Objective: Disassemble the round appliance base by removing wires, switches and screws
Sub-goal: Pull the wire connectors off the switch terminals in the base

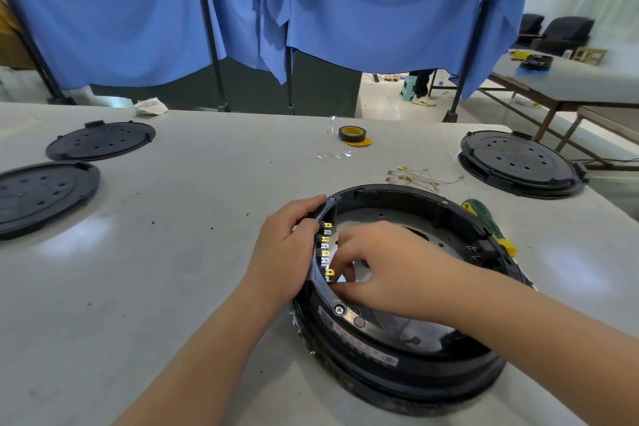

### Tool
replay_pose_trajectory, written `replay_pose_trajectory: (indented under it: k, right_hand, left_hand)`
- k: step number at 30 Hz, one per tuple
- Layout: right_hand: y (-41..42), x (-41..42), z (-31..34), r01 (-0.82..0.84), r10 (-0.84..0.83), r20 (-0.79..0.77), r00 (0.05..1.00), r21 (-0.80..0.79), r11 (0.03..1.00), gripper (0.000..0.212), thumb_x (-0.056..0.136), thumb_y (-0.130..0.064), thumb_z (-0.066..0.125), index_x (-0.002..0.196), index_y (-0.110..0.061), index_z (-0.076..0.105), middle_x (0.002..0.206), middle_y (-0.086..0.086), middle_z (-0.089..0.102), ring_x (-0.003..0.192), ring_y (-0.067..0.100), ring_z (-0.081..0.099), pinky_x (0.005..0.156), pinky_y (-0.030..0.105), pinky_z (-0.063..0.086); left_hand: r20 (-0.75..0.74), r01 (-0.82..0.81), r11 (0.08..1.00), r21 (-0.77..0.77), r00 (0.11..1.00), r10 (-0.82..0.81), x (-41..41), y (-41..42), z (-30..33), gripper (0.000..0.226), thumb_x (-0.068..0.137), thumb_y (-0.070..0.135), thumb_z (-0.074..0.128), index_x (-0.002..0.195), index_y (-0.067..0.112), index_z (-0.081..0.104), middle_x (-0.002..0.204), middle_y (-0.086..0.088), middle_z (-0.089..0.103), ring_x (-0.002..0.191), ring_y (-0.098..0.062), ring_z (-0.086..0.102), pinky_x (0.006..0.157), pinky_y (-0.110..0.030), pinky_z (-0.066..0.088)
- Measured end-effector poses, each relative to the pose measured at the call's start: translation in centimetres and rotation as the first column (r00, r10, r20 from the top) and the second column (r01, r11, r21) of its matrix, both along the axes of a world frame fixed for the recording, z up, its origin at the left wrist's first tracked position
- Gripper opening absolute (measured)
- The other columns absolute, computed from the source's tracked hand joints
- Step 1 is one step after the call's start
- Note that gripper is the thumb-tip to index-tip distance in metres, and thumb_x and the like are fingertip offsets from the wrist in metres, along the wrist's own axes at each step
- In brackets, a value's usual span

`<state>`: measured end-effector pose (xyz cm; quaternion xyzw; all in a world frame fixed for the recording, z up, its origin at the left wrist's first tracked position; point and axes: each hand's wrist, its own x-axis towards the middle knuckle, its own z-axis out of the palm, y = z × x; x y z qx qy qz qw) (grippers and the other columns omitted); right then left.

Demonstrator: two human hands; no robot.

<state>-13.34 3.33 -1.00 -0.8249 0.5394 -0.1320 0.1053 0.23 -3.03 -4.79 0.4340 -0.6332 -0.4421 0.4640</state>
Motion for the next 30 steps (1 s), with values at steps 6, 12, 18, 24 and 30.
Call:
replay_pose_trajectory:
  k: [6,12,18,24,30]
  right_hand:
    - [0.04,0.19,0.06,-0.029,0.029,-0.001,1.000,-0.008,1.000,0.030,0.080,-0.027,0.066,0.061,-0.035,0.043,0.071,-0.014,0.051,0.070,0.007,0.047,0.063,0.026,0.038]
    - [0.23,0.18,-0.13,-0.004,0.003,-0.029,1.000,-0.035,0.999,0.036,0.078,-0.031,0.062,0.053,-0.037,0.036,0.065,-0.011,0.052,0.064,0.007,0.048,0.058,0.023,0.036]
    - [0.32,0.32,-0.21,0.018,-0.018,-0.017,1.000,-0.023,1.000,0.034,0.079,-0.034,0.058,0.054,-0.038,0.034,0.063,-0.012,0.050,0.064,0.008,0.050,0.062,0.030,0.047]
    - [0.36,0.18,-0.08,0.001,-0.002,-0.032,0.999,-0.007,1.000,0.036,0.081,-0.028,0.061,0.057,-0.038,0.036,0.070,-0.009,0.056,0.069,0.012,0.053,0.065,0.034,0.047]
    - [0.47,0.35,-0.18,0.031,-0.031,-0.030,0.999,-0.009,0.999,0.032,0.080,-0.033,0.059,0.057,-0.036,0.037,0.069,-0.010,0.054,0.068,0.010,0.053,0.065,0.034,0.048]
  left_hand:
    - [-0.003,0.008,1.000,-0.002,1.000,-0.008,0.01,-0.07,-0.12,0.043,0.089,-0.002,0.044,0.117,0.021,0.067,0.117,0.006,0.067,0.110,-0.008,0.059,0.095,-0.024,0.045]
    - [-0.005,0.026,1.000,-0.008,1.000,-0.026,0.08,-0.10,-0.12,0.043,0.089,-0.002,0.044,0.117,0.022,0.067,0.111,0.011,0.066,0.109,-0.003,0.058,0.087,-0.013,0.043]
    - [-0.002,0.024,1.000,-0.014,1.000,-0.024,0.09,-0.18,-0.15,0.043,0.089,-0.002,0.044,0.117,0.022,0.067,0.115,0.009,0.066,0.110,-0.004,0.058,0.089,-0.015,0.043]
    - [-0.004,0.017,1.000,-0.013,1.000,-0.017,0.04,-0.18,-0.22,0.043,0.089,-0.001,0.044,0.117,0.021,0.067,0.117,0.007,0.066,0.112,-0.008,0.058,0.095,-0.023,0.044]
    - [0.002,0.017,1.000,-0.010,1.000,-0.017,0.13,-0.08,-0.14,0.042,0.089,-0.001,0.044,0.117,0.021,0.067,0.117,0.007,0.066,0.111,-0.007,0.058,0.093,-0.022,0.044]
